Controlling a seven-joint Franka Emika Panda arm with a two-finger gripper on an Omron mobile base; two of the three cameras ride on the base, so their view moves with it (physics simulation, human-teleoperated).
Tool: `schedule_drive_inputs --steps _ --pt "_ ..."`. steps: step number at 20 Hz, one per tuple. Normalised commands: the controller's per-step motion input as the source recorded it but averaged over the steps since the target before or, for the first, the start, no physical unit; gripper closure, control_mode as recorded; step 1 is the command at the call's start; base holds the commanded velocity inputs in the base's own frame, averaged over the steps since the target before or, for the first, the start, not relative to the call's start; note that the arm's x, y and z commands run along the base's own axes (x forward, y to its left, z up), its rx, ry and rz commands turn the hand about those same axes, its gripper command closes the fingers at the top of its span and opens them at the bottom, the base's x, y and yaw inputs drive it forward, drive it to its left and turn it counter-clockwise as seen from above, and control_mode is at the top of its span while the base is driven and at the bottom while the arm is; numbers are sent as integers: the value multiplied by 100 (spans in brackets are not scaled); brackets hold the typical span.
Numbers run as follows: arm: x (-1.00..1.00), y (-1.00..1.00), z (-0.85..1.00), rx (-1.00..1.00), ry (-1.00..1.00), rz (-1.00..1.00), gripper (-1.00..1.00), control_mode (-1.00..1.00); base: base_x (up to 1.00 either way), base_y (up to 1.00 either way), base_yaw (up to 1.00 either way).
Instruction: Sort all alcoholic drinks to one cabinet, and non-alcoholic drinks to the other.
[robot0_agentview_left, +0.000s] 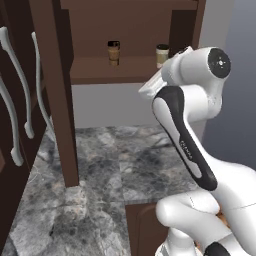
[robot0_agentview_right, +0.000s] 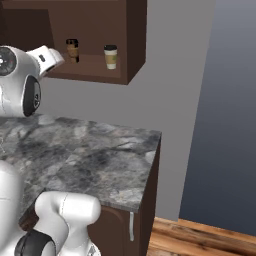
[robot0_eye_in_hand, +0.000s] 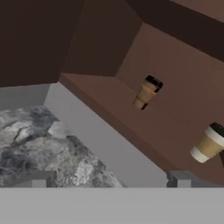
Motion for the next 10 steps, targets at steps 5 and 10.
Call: schedule_drive_inputs --steps 5,10 --pt "-20 -28 0 -2 -5 -15 -100 -100 0 0 0" --pt "-27 -26 3 0 0 -18 -100 -100 0 0 0"
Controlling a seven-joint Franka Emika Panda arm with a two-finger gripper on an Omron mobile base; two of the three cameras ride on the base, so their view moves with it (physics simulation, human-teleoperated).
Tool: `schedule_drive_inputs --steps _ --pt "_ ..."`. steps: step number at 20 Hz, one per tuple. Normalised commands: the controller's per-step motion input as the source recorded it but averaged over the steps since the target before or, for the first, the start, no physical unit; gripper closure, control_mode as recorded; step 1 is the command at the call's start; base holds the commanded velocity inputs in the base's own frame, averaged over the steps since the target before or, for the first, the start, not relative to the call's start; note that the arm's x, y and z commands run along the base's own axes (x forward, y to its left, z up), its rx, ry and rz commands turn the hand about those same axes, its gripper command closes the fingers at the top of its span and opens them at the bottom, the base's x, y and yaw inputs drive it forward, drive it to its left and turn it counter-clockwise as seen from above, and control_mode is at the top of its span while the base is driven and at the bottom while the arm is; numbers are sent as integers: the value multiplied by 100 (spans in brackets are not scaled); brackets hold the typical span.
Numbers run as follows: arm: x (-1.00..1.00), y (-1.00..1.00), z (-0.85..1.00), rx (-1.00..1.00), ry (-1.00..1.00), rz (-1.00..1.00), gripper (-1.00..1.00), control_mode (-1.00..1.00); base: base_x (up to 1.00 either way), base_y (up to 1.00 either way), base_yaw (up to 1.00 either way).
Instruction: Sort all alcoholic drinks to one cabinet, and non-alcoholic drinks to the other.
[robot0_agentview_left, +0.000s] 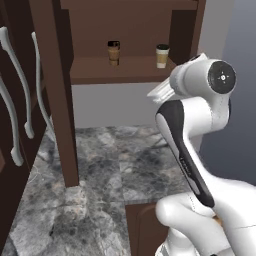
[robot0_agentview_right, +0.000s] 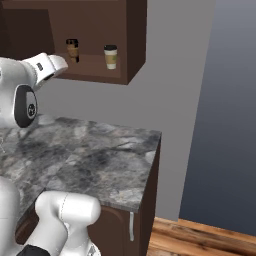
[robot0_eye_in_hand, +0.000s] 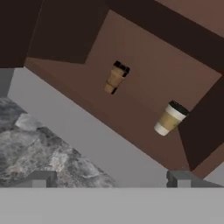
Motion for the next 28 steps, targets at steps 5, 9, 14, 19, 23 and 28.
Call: schedule_drive_inputs --steps 5,9,14,19,23,28 --pt "-42 -24 8 2 0 -13 -100 -100 0 0 0" --pt "-39 -19 11 3 1 -1 -100 -100 0 0 0" --pt "-25 -9 4 5 3 4 -100 -100 0 0 0" --pt "-23 -4 0 6 2 3 -100 -100 0 0 0" --pt "-25 -5 0 1 0 0 -100 -100 0 0 0" --pt "-21 -12 0 0 0 0 -100 -100 0 0 0"
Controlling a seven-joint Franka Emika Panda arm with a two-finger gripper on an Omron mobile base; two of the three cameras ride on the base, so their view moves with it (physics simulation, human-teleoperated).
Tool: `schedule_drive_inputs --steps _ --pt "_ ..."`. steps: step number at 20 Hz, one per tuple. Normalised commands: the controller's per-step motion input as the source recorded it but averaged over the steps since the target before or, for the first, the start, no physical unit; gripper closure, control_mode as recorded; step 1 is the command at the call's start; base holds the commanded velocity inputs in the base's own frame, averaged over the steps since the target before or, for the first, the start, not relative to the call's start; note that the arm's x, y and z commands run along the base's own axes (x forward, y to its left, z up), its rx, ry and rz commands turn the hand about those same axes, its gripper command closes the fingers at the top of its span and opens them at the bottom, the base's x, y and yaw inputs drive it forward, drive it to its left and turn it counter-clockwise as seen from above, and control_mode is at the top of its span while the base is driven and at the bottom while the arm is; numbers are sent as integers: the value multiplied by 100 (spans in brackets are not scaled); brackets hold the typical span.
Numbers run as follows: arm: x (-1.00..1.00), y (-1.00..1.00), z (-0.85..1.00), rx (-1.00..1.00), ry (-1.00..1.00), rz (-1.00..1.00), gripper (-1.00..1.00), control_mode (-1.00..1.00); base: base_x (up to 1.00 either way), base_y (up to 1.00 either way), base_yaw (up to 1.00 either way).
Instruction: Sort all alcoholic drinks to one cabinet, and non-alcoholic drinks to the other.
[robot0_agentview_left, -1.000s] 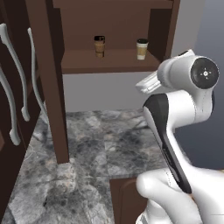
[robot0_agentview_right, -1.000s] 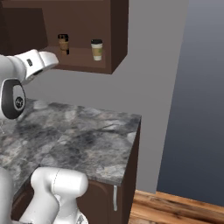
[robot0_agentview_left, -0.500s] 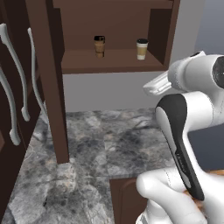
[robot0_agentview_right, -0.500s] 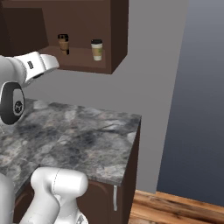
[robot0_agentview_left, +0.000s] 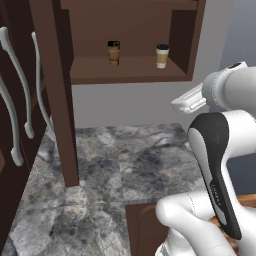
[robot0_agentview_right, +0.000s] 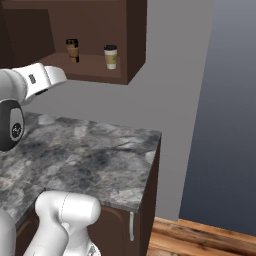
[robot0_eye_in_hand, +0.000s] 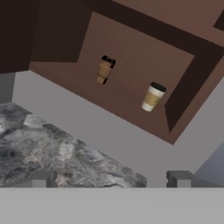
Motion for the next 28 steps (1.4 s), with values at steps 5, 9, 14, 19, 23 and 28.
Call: schedule_drive_inputs --steps 5,9,14,19,23,28 --pt "-8 -3 0 0 0 0 -100 -100 0 0 0" --pt "-3 -1 -2 0 0 0 -100 -100 0 0 0" --pt "0 0 0 0 0 0 -100 100 -21 0 0" --pt "0 0 0 0 0 0 -100 100 -47 -10 0" --pt "0 0 0 0 0 0 -100 100 -15 -23 10" --pt "0 0 0 0 0 0 -100 100 0 -34 34"
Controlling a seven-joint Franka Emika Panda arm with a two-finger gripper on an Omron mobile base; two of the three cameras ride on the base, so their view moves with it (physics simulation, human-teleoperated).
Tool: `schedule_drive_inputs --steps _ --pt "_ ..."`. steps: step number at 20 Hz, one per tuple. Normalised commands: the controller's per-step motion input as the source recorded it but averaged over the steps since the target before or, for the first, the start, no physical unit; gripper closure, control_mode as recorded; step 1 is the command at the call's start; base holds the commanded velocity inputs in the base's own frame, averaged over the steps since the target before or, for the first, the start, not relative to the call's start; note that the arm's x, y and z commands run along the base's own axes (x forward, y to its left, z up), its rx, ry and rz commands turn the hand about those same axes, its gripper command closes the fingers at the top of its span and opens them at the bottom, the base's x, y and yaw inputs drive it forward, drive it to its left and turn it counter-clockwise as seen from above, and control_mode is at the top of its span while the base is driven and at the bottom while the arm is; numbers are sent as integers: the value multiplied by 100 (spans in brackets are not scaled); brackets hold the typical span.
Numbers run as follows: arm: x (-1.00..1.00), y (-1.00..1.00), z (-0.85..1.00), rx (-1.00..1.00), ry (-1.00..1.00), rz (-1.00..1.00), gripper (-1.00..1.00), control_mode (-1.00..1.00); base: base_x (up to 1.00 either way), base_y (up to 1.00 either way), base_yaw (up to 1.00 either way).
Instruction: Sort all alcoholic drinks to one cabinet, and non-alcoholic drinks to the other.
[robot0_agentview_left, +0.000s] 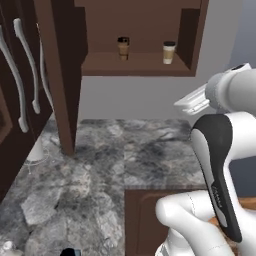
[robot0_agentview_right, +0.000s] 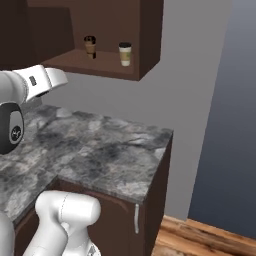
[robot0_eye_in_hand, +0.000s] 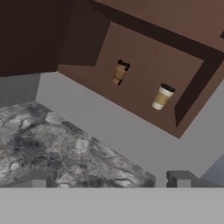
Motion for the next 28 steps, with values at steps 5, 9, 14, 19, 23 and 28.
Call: schedule_drive_inputs --steps 5,9,14,19,23,28 --pt "0 0 0 0 0 0 -100 100 0 -14 47" --pt "0 0 0 0 0 0 -100 100 -1 -14 48" --pt "0 0 0 0 0 0 -100 100 -4 -21 45" --pt "0 0 0 0 0 0 -100 100 -22 -18 40" --pt "0 0 0 0 0 0 -100 100 -44 -15 33" --pt "0 0 0 0 0 0 -100 100 -52 -10 30"
